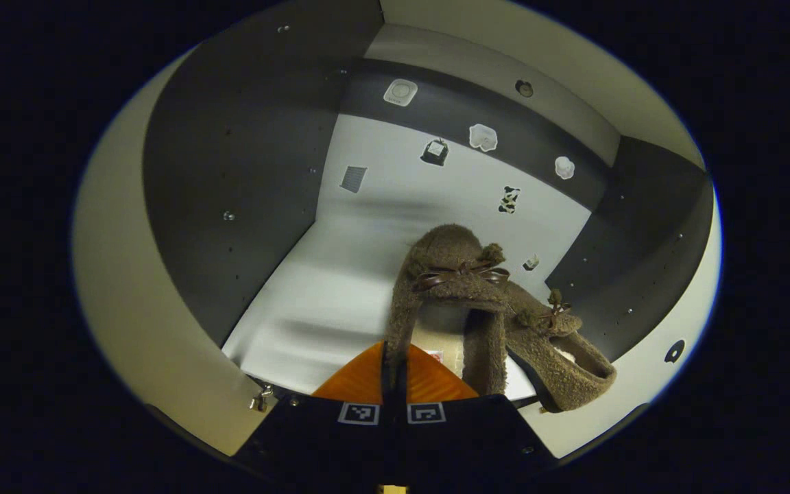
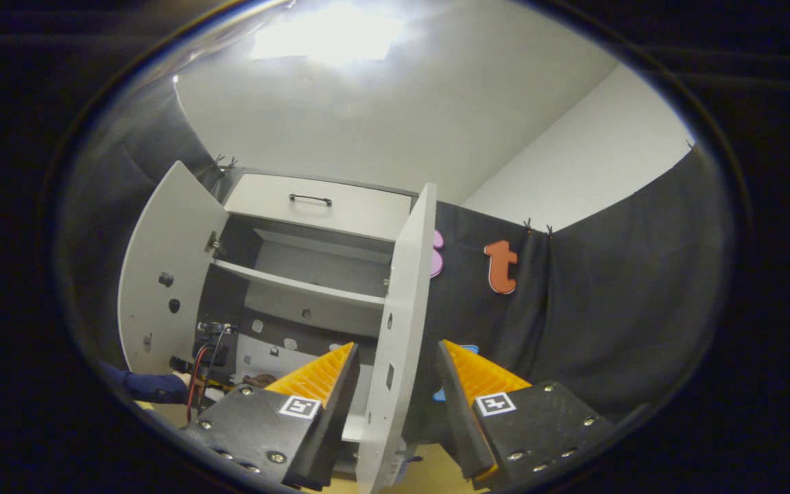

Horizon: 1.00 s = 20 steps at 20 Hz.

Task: Grab one shoe with the right hand and put it into the shoe cabinet, grab the other shoe with the left hand and put it into the shoe cabinet; then close the right door with the right hand and the left door with the left hand.

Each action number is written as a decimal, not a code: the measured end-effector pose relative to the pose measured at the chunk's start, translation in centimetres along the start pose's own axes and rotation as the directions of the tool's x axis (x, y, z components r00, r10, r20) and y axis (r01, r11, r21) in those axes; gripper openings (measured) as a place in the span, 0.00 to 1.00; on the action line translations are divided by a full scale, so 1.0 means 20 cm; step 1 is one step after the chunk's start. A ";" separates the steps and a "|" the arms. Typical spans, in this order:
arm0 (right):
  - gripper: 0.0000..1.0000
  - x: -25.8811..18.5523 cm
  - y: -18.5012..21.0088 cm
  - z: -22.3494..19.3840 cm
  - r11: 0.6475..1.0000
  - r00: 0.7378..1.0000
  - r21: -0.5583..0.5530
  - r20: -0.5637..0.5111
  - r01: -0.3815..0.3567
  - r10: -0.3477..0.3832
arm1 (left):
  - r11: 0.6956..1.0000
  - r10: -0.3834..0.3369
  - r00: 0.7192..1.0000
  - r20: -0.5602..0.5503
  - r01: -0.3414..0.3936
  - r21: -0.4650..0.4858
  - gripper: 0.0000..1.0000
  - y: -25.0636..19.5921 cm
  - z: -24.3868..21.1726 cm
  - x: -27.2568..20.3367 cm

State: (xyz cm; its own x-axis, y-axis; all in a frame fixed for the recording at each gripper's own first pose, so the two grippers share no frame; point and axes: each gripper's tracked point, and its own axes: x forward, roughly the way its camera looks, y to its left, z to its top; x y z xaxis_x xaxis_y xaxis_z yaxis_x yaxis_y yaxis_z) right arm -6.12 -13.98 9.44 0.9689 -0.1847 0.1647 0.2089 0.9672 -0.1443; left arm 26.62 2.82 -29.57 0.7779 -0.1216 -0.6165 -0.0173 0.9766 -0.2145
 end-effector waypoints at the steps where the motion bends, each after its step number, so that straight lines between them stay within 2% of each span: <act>1: 0.68 0.00 -0.01 -0.01 1.000 1.000 0.000 -0.002 0.007 -0.007 | 1.000 0.003 1.000 0.001 -0.003 0.008 0.03 0.00 0.01 0.02; 2: 0.65 0.00 -0.01 -0.01 1.000 1.000 0.001 -0.004 0.012 -0.012 | 1.000 0.007 1.000 0.003 -0.007 0.015 0.01 0.00 0.02 0.03; 5: 0.65 0.01 -0.02 -0.04 1.000 1.000 0.002 -0.014 0.025 -0.025 | 0.999 0.019 1.000 0.011 -0.020 0.030 0.01 -0.01 0.03 0.06; 6: 0.68 0.01 -0.02 -0.04 1.000 0.999 0.003 -0.019 0.028 -0.027 | 0.999 0.023 1.000 0.009 -0.023 0.035 0.03 -0.01 0.04 0.06; 9: 0.68 0.01 -0.04 -0.07 0.999 0.999 0.006 -0.033 0.036 -0.035 | 0.999 0.035 0.999 -0.011 -0.034 0.039 0.01 -0.01 0.05 0.08; 13: 0.65 -0.01 -0.07 -0.11 0.999 0.997 0.010 -0.052 0.049 -0.048 | 0.997 0.037 0.999 -0.016 -0.035 0.074 0.10 -0.03 0.07 0.07; 16: 0.67 -0.02 -0.10 -0.14 0.998 0.996 0.025 -0.072 0.059 -0.057 | 0.990 0.060 0.998 -0.004 -0.059 0.129 0.24 -0.02 0.09 0.06; 18: 0.67 -0.02 -0.13 -0.17 0.997 0.994 0.033 -0.088 0.071 -0.068 | 0.981 0.088 0.996 0.008 -0.088 0.174 0.49 0.00 0.12 0.03; 20: 0.67 -0.01 -0.16 -0.21 0.995 0.991 0.036 -0.107 0.090 -0.086 | 0.971 0.111 0.993 0.041 -0.117 0.208 0.70 0.01 0.16 -0.04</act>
State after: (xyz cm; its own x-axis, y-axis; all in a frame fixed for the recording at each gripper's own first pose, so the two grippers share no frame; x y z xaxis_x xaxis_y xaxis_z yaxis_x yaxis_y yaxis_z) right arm -6.52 -17.83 5.76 0.9560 -0.2847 0.0712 0.2905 0.9523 -0.0932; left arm 28.06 3.76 -26.64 0.7965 -0.0050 -0.6047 0.0226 0.9995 0.0216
